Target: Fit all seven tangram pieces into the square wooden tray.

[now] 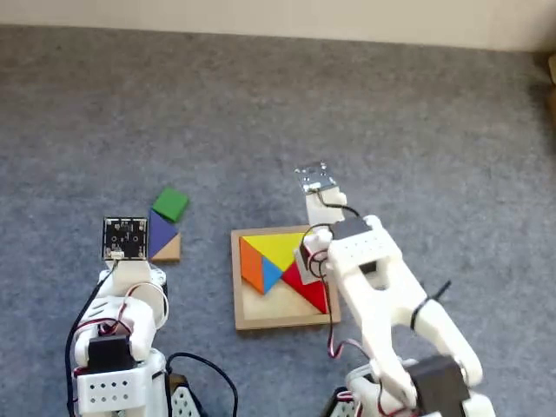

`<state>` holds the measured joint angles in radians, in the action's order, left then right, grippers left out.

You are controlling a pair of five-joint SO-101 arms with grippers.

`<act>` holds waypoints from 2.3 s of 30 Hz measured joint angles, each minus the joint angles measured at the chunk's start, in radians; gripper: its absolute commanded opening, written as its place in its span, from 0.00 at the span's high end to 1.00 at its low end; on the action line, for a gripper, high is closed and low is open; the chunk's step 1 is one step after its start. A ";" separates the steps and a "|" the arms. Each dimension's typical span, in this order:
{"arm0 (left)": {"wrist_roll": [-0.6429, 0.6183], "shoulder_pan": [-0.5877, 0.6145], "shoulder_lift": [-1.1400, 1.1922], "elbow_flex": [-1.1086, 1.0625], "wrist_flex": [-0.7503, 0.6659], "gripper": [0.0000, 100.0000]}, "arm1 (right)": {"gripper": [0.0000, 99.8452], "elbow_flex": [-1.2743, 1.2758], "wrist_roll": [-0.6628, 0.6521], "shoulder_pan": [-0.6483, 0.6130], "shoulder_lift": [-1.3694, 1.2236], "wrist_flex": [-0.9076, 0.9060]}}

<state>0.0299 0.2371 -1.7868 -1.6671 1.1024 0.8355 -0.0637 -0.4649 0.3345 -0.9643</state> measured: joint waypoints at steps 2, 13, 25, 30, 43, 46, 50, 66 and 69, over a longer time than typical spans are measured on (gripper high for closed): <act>0.002 0.000 0.000 0.000 0.000 1.00 | 0.96 0.000 0.000 0.003 0.078 -0.034; 0.006 0.000 0.000 0.000 0.000 1.00 | 0.96 0.242 0.000 -0.028 0.457 -0.037; 0.006 0.000 0.000 0.000 0.000 1.00 | 0.96 0.381 0.008 -0.091 0.241 0.308; 0.006 0.000 0.000 0.000 0.000 1.00 | 0.96 0.308 -0.006 0.008 0.110 0.374; 0.006 0.000 0.000 0.000 0.000 1.00 | 0.96 0.262 -0.012 0.072 0.423 0.144; 0.006 0.000 0.000 0.000 0.000 1.00 | 0.96 0.347 -0.012 0.068 0.578 0.114; 0.006 0.000 0.000 0.000 0.000 1.00 | 0.96 0.466 -0.012 0.068 0.769 0.109; 0.006 0.000 0.000 -0.005 0.000 1.00 | 0.96 0.818 -0.012 0.068 1.344 0.100; 0.006 0.000 0.000 -0.005 0.000 1.00 | 0.96 0.841 -0.021 0.080 1.430 0.100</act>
<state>0.0361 0.2371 -1.7868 -1.6717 1.1024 1.6763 -0.0852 -0.3851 1.7645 -0.8646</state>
